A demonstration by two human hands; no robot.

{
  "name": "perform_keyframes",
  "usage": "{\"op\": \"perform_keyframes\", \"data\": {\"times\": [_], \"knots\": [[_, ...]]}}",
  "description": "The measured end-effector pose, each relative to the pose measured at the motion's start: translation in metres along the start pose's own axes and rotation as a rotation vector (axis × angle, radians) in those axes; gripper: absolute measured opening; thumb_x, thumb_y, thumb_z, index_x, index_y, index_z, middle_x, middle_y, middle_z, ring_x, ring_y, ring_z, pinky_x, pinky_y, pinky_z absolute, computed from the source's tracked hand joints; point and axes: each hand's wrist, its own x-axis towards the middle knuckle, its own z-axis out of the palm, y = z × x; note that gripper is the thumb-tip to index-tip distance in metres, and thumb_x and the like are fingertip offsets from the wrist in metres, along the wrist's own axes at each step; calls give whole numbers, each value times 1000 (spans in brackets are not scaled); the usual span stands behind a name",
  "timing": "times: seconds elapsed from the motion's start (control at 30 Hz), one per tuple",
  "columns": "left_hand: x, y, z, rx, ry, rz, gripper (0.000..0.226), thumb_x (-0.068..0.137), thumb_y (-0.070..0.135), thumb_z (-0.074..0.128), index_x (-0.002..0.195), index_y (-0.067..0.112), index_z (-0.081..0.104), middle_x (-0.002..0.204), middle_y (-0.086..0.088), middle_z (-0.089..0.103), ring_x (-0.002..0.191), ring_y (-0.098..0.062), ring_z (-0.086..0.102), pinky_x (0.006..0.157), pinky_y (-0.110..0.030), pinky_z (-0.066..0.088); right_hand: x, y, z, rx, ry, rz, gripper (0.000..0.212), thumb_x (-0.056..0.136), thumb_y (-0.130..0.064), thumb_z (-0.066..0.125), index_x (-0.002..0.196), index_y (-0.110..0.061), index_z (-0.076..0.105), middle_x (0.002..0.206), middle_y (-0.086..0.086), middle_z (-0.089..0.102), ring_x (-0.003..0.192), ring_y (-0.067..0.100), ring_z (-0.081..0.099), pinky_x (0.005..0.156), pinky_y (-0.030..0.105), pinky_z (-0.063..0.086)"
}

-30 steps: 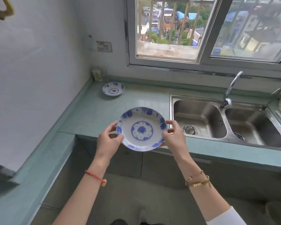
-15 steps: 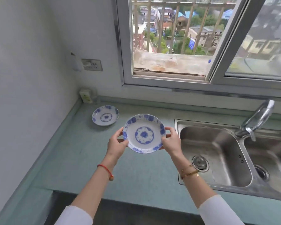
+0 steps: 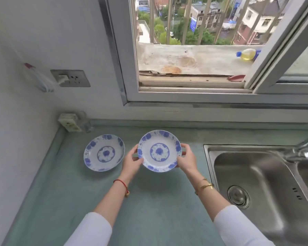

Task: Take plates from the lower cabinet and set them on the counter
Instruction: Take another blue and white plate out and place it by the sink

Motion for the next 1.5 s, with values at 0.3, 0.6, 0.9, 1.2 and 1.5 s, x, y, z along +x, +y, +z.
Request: {"op": "perform_keyframes", "data": {"times": [0.3,0.6,0.9,1.2,1.5], "knots": [[56,-31,9,28,-7,-95,67,88,-7,64,148,13,43,132,-12,62,115,-26,60,101,-46,51,49,20,22,-100,8,52,49,83,0,61,126,-20,50,93,-5,60,84,13,63,72,37,62],[55,-42,13,53,-2,-104,66,89,-8,62,149,12,41,121,5,58,100,-13,61,82,-22,52,49,32,27,-99,13,86,45,82,0,58,121,-21,50,108,10,64,94,25,66,79,46,60],[53,-40,12,81,-18,-107,67,90,-6,60,150,16,40,132,1,58,98,-8,60,77,-16,49,41,26,30,-147,22,112,53,78,3,51,125,-22,46,114,13,60,103,31,62,84,46,57],[37,-36,6,125,-33,-78,75,94,9,63,156,15,23,151,-7,45,109,-16,56,97,-35,48,23,19,21,-207,6,105,56,89,-8,54,141,-15,36,130,15,50,112,30,57,90,41,52],[-44,-6,-23,69,142,58,49,92,18,65,137,30,50,134,6,58,114,-9,58,91,-25,45,-33,-20,0,-53,3,-121,29,96,-20,53,124,-14,55,97,-7,59,84,0,55,65,16,43]]}}
